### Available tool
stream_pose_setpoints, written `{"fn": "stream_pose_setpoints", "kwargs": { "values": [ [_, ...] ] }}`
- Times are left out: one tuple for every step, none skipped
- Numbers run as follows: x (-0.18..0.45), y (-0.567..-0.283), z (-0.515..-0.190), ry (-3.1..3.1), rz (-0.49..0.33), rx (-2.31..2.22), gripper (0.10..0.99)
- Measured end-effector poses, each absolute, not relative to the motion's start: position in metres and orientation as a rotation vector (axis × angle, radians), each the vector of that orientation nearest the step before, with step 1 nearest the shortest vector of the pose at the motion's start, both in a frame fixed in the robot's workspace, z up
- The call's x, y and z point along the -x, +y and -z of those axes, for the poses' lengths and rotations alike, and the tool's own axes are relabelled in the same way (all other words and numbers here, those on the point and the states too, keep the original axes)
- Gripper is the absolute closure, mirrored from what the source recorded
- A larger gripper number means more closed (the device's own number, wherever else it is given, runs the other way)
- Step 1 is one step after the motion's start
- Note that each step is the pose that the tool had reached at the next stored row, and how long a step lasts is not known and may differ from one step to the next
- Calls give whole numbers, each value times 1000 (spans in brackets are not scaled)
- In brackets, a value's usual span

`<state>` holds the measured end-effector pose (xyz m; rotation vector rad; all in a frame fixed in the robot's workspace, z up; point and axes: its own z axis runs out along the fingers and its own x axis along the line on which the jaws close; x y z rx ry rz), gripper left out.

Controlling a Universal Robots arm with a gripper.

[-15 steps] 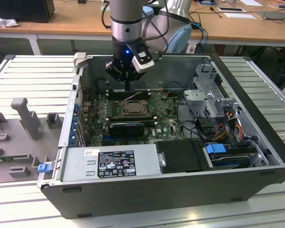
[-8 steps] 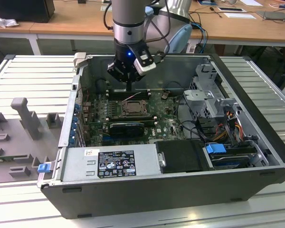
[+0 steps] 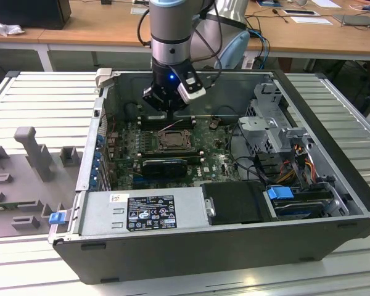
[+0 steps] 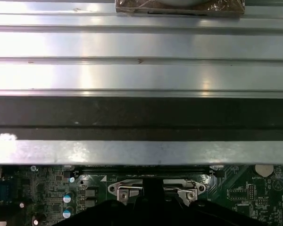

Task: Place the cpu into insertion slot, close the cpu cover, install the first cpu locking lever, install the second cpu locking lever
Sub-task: 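Install the first cpu locking lever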

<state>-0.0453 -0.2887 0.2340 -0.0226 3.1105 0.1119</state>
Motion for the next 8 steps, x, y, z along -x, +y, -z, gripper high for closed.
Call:
{"fn": "stream_pose_setpoints", "kwargs": {
  "values": [
    [45,-289,-234,3111,-112,35,980],
    [44,-289,-233,3111,-112,41,980],
    [43,-288,-233,3111,-112,43,980],
    [43,-288,-232,3111,-112,43,980],
    [42,-288,-232,3111,-112,43,980],
    [42,-288,-232,3111,-112,43,980],
    [41,-287,-231,3111,-112,43,980],
    [40,-286,-231,3111,-112,43,980]
  ]
}}
